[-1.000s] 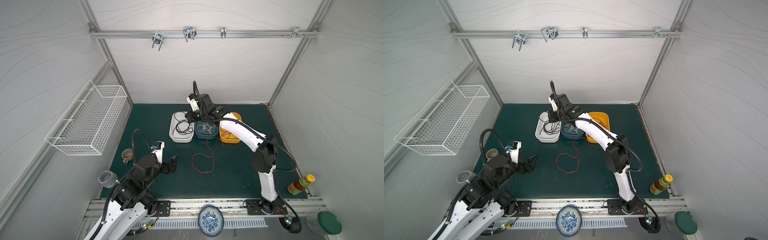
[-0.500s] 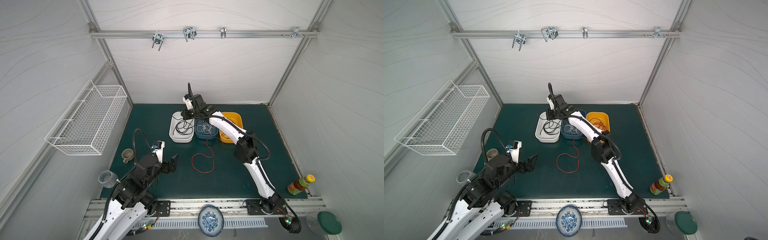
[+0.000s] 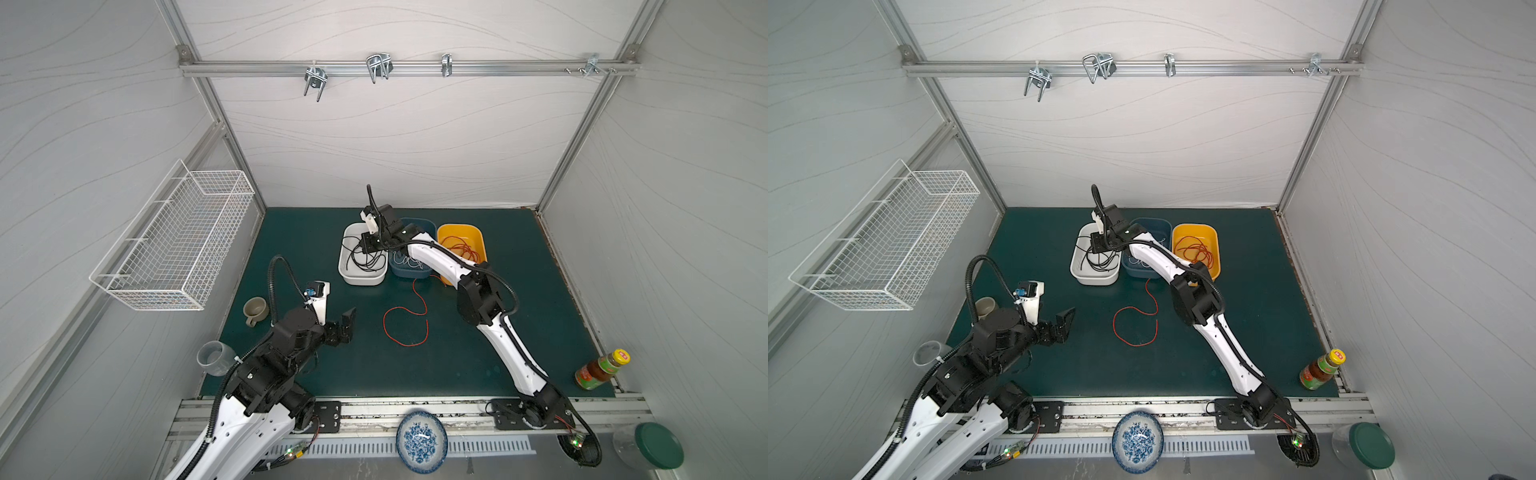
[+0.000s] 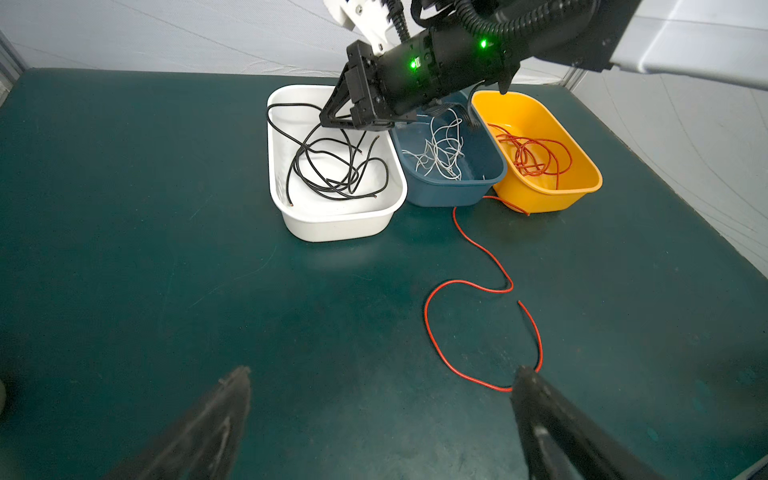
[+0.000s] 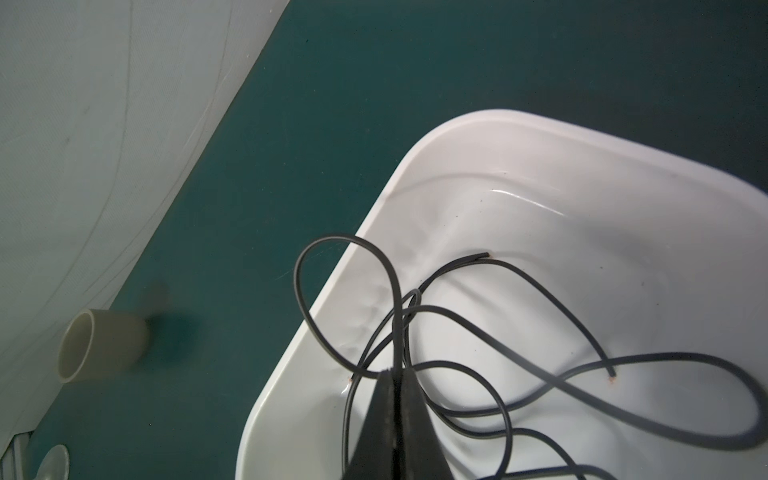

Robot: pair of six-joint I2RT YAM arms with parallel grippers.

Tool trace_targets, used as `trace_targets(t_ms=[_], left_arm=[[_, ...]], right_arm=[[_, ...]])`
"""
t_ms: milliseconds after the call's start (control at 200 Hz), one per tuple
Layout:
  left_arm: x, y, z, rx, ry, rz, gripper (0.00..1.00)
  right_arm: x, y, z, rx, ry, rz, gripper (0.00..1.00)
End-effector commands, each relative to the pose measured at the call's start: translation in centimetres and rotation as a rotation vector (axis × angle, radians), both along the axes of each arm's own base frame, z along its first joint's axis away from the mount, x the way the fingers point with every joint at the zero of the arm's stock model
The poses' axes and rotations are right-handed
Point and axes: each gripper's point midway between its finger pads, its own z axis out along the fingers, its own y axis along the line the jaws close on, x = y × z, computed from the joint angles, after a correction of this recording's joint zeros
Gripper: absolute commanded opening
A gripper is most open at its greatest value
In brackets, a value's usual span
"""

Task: Untangle the cables
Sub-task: 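Lower the black wire into the white bin and open the right gripper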

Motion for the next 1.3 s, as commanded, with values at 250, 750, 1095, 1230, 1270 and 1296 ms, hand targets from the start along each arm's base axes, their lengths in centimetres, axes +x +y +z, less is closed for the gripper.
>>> trace_targets(t_ms=[250,750,1095,1230,1270,1296], left_arm=[[0.5,0.0,1.0,-0.006,-0.040,0.010,0.99],[0.5,0.0,1.1,-0.009,-0.042,0.010,0.99],[0.4,0.0,1.3,-0.016,-0.049,0.008,0.99],[0.3,0.1,1.4,-0.019,-0.053,0.010,0.99],[0.3,0.1,1.4,-0.020,-0.055,0.012,0.99],[0.3,0.1,1.4,-0.019,-0.055,0.012,0.99]], right_arm=[[0.0,-0.5,-5.0,-0.058,0.048,-0.036,0.00],[0.9,-2.8,-7.3,-0.119,0.101,-0.096,0.00],[0.6,-2.4,-1.9,-0.071,0.045,-0.083,0.07],[0.2,-2.3,-0.1,-0.069,0.016,-0.074,0.12],[0.1,-2.2,0.5,-0.067,0.006,-0.072,0.14],[0.1,-2.2,0.8,-0.068,-0.004,-0.070,0.15]])
